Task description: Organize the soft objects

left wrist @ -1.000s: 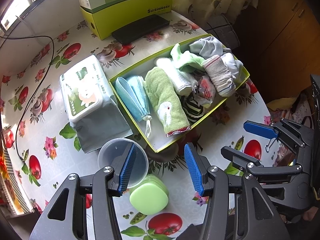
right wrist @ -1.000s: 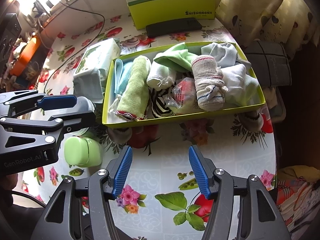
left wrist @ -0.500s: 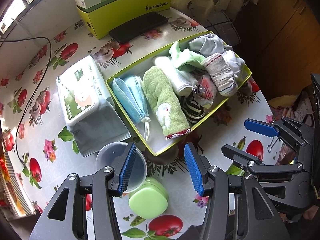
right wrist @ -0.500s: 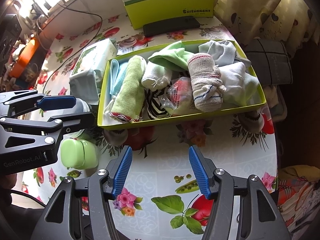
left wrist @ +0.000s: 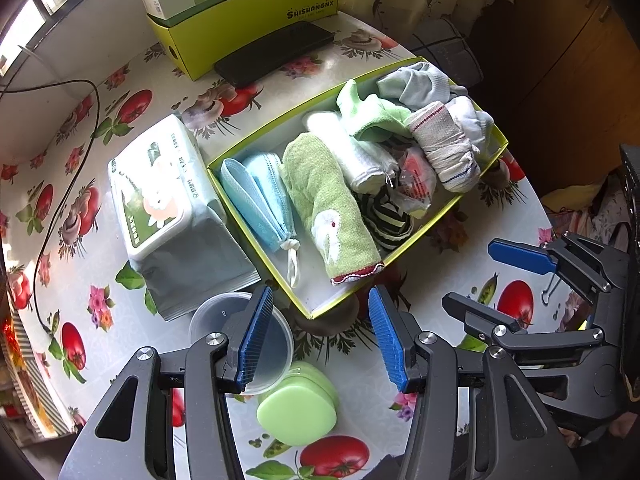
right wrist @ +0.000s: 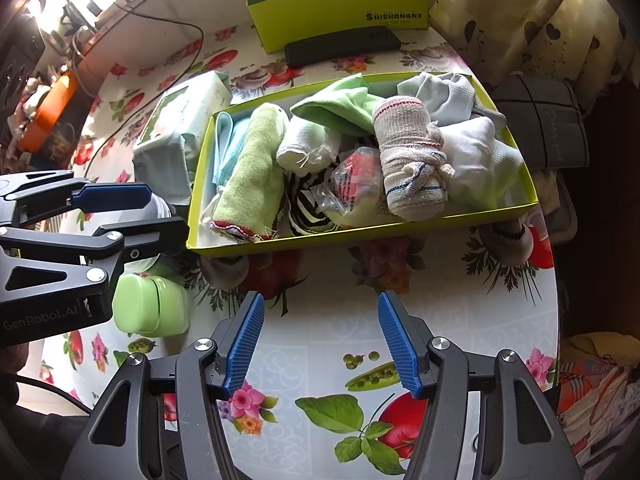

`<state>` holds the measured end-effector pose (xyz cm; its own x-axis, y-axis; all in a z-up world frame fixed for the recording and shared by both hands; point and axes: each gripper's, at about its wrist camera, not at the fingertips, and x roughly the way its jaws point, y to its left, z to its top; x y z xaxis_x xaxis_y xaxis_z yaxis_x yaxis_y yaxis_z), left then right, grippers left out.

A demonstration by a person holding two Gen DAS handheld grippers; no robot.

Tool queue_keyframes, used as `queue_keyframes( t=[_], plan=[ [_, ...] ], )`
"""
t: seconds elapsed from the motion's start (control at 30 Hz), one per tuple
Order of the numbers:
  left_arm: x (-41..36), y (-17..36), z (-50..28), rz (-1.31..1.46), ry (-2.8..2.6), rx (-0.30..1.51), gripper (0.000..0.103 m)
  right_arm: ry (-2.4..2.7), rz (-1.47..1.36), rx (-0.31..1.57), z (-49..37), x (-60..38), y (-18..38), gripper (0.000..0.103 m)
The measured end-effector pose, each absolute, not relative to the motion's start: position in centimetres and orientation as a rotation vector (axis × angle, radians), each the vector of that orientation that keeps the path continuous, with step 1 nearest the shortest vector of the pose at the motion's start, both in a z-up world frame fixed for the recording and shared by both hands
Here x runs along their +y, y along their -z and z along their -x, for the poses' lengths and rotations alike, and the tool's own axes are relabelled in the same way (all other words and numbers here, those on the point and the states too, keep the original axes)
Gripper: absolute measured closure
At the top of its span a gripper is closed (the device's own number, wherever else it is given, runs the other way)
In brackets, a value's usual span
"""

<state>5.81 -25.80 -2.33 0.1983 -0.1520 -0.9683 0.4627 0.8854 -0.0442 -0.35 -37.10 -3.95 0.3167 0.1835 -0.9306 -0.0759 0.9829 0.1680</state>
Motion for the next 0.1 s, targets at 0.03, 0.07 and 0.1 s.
queue_keyframes(
  t=[0.03,0.07,0.1],
  plan=[
    [-25.80,2.30,-5.79,-0.281,0.438,1.306,0.052,-0.172,-0.097,1.238,0.33,-37.09,4.03,0.043],
    [-25.83,2.34,-5.85,-0.279,0.440,1.308,0.052,-0.173,-0.096,1.238,0.32,-37.09,4.10,0.043],
    [-25.85,2.38,-5.90,-0.280,0.439,1.310,0.052,-0.173,-0.095,1.238,0.30,-37.08,4.14,0.043]
  ],
)
